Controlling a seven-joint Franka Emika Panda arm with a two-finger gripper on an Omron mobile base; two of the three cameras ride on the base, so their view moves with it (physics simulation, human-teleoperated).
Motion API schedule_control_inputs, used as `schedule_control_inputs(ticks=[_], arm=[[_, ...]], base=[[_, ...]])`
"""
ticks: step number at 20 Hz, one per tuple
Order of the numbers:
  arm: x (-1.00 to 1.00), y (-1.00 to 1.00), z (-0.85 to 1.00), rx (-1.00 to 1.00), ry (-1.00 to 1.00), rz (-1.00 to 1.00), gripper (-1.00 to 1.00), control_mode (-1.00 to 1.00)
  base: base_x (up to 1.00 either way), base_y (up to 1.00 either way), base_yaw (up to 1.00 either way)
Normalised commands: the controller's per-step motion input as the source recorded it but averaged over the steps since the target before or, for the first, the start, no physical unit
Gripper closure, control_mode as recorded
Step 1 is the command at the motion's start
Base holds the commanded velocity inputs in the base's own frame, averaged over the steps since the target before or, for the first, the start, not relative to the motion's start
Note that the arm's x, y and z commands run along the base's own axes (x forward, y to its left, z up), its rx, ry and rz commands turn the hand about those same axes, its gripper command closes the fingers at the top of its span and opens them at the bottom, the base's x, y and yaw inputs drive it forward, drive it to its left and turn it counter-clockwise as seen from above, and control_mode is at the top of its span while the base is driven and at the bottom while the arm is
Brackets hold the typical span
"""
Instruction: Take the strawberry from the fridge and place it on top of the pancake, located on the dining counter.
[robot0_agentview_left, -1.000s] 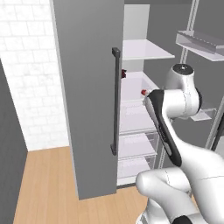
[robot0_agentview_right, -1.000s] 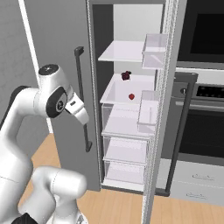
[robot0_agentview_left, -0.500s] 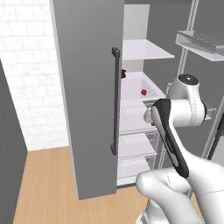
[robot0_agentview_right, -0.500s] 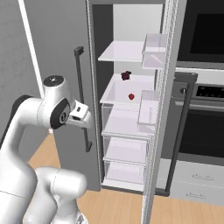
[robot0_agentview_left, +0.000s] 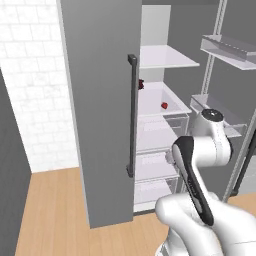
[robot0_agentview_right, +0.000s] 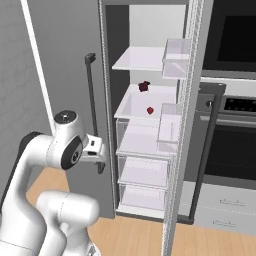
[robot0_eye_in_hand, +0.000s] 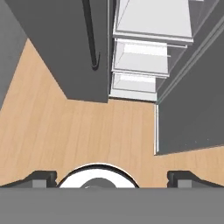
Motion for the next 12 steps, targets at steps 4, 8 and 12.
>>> schedule_control_inputs(ticks=[4,8,12], arm=[[0.0,0.05,-0.5,-0.1,0.11,0.0,-1.0,-1.0],[0.0,0.0,-0.19,0.0,0.0,0.0,-1.0,-1.0],[0.0,0.0,-0.04,0.0,-0.03,0.0,-1.0,-1.0]], base=[[0.0,0.0,0.0],[0.0,0.0,0.0],[0.0,0.0,0.0]])
